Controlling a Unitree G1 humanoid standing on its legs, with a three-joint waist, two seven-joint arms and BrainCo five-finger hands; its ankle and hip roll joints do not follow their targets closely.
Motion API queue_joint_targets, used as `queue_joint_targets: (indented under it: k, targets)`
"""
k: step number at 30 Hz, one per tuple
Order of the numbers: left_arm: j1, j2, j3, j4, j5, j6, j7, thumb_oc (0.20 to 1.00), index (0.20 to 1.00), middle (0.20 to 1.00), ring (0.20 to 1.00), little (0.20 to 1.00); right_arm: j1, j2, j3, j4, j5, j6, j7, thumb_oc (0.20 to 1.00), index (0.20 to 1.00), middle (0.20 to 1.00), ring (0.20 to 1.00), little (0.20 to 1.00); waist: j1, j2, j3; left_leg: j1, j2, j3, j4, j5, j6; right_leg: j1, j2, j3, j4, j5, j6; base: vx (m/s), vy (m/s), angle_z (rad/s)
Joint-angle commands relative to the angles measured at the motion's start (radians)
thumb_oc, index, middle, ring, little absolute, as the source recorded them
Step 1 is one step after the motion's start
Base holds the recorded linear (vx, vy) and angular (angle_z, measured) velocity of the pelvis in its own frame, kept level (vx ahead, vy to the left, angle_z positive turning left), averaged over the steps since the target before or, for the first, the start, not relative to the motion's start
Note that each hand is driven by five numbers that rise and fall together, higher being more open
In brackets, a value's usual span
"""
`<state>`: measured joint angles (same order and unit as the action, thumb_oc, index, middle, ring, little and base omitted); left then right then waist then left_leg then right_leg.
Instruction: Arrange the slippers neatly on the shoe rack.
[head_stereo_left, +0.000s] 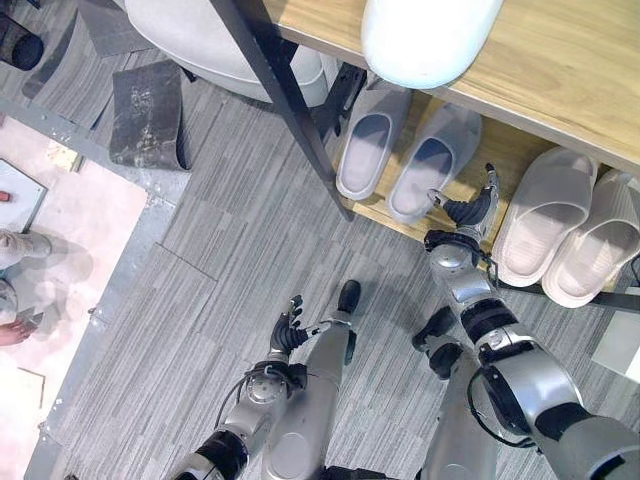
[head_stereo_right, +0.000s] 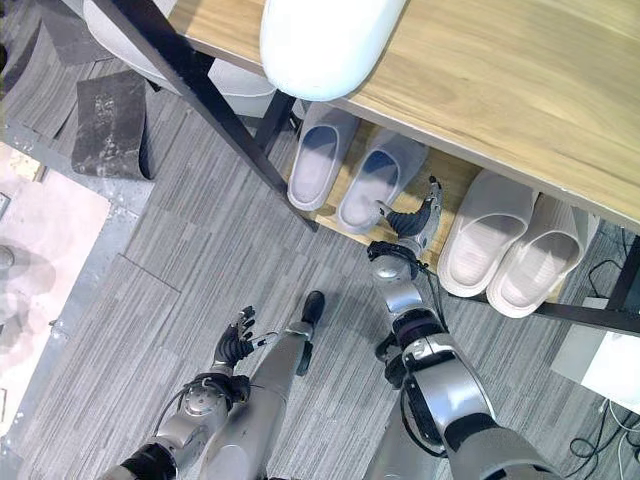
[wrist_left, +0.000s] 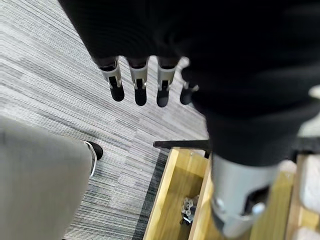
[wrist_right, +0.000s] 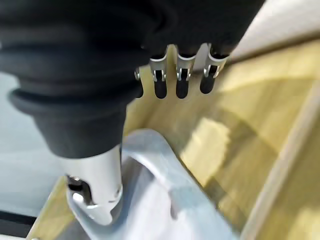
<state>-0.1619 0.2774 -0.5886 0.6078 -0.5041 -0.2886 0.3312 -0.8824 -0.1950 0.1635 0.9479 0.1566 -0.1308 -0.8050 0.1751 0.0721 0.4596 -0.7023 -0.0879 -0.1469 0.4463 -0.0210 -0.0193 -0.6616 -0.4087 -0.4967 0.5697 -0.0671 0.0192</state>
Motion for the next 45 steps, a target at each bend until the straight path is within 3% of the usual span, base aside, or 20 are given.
queue_joint_targets:
  k: [1, 8, 14, 23, 29, 32, 36, 40, 43, 45]
  targets:
    - [0.009, 0.014, -0.019, -0.05, -0.023, -0.011, -0.004, 1.0, 1.0, 1.0, 1.0, 1.0, -0.08, -0.044, 0.003, 0.0, 0.109, -0.087, 0.049, 1.0, 1.0, 1.0, 1.0, 1.0, 0.034, 0.038, 0.019, 0.064, -0.016, 0.007, 0.018, -0.089, 0.005, 0.103, 0.014, -0.006, -0.002, -0.079, 0.104, 0.0, 0.0, 0.0]
    - [0.027, 0.021, -0.02, -0.004, -0.003, -0.014, -0.037, 1.0, 1.0, 1.0, 1.0, 1.0, -0.229, -0.095, 0.047, 0.156, 0.155, -0.092, 0.144, 1.0, 1.0, 1.0, 1.0, 1.0, 0.073, 0.048, 0.01, 0.072, -0.018, 0.001, 0.018, -0.088, 0.006, 0.109, 0.016, -0.008, -0.003, -0.078, 0.108, 0.01, -0.006, 0.02]
    - [0.019, 0.017, -0.029, 0.009, 0.001, -0.014, -0.056, 1.0, 1.0, 1.0, 1.0, 1.0, -0.282, -0.087, 0.07, 0.194, 0.237, -0.1, 0.215, 1.0, 1.0, 1.0, 1.0, 1.0, 0.089, 0.044, 0.007, 0.091, -0.016, -0.001, 0.004, -0.087, 0.005, 0.125, 0.026, -0.005, -0.015, -0.078, 0.108, 0.02, -0.011, 0.04]
    - [0.005, 0.0, -0.019, 0.046, 0.006, -0.008, -0.055, 1.0, 1.0, 1.0, 1.0, 1.0, -0.265, -0.08, 0.095, 0.196, 0.196, -0.091, 0.211, 1.0, 1.0, 1.0, 1.0, 1.0, 0.081, 0.021, 0.0, 0.134, -0.005, 0.001, -0.03, -0.079, 0.001, 0.161, 0.046, -0.004, -0.05, -0.062, 0.111, 0.01, -0.001, 0.0]
    - [0.035, -0.02, 0.024, 0.06, 0.032, -0.003, -0.048, 1.0, 1.0, 1.0, 1.0, 1.0, -0.053, -0.073, 0.131, -0.088, -0.003, -0.109, 0.127, 1.0, 1.0, 1.0, 1.0, 1.0, 0.046, -0.002, -0.025, 0.222, 0.012, 0.012, -0.133, -0.045, -0.006, 0.252, 0.079, -0.024, -0.156, -0.012, 0.124, 0.04, 0.005, -0.07]
    - [0.072, -0.017, 0.05, 0.041, 0.033, -0.004, -0.067, 1.0, 1.0, 1.0, 1.0, 1.0, 0.084, -0.094, 0.139, -0.204, -0.09, -0.093, 0.156, 1.0, 1.0, 1.0, 1.0, 1.0, 0.031, -0.013, -0.054, 0.3, 0.025, 0.012, -0.224, -0.013, -0.012, 0.332, 0.106, -0.052, -0.24, 0.024, 0.132, 0.07, -0.006, 0.0]
    - [0.127, -0.034, 0.108, 0.053, 0.012, 0.01, -0.089, 1.0, 1.0, 1.0, 1.0, 1.0, 0.321, -0.043, 0.148, -0.327, -0.113, -0.081, 0.235, 1.0, 1.0, 1.0, 1.0, 1.0, -0.005, -0.053, -0.118, 0.424, 0.057, 0.048, -0.354, 0.025, -0.013, 0.443, 0.153, -0.056, -0.365, 0.07, 0.147, 0.12, -0.005, -0.09]
    - [0.15, -0.047, 0.145, 0.08, -0.003, 0.023, -0.099, 1.0, 1.0, 1.0, 1.0, 1.0, 0.466, -0.036, 0.142, -0.415, -0.097, -0.082, 0.295, 1.0, 1.0, 1.0, 1.0, 1.0, -0.028, -0.069, -0.157, 0.481, 0.062, 0.07, -0.418, 0.067, -0.014, 0.504, 0.176, -0.066, -0.447, 0.107, 0.143, 0.07, 0.002, -0.33]
    - [0.169, -0.04, 0.198, 0.08, 0.009, 0.038, -0.113, 1.0, 1.0, 1.0, 1.0, 1.0, 0.648, -0.051, 0.153, -0.528, -0.008, -0.101, 0.444, 1.0, 1.0, 1.0, 1.0, 1.0, -0.058, -0.078, -0.21, 0.553, 0.077, 0.096, -0.484, 0.093, -0.031, 0.577, 0.198, -0.067, -0.528, 0.123, 0.151, 0.09, -0.009, -0.14]
    - [0.17, -0.04, 0.198, 0.08, 0.009, 0.038, -0.113, 1.0, 1.0, 1.0, 1.0, 1.0, 0.649, -0.051, 0.153, -0.529, -0.008, -0.1, 0.444, 1.0, 1.0, 1.0, 1.0, 1.0, -0.058, -0.078, -0.21, 0.554, 0.077, 0.096, -0.486, 0.094, -0.031, 0.578, 0.199, -0.067, -0.529, 0.124, 0.151, 0.05, -0.006, -0.17]
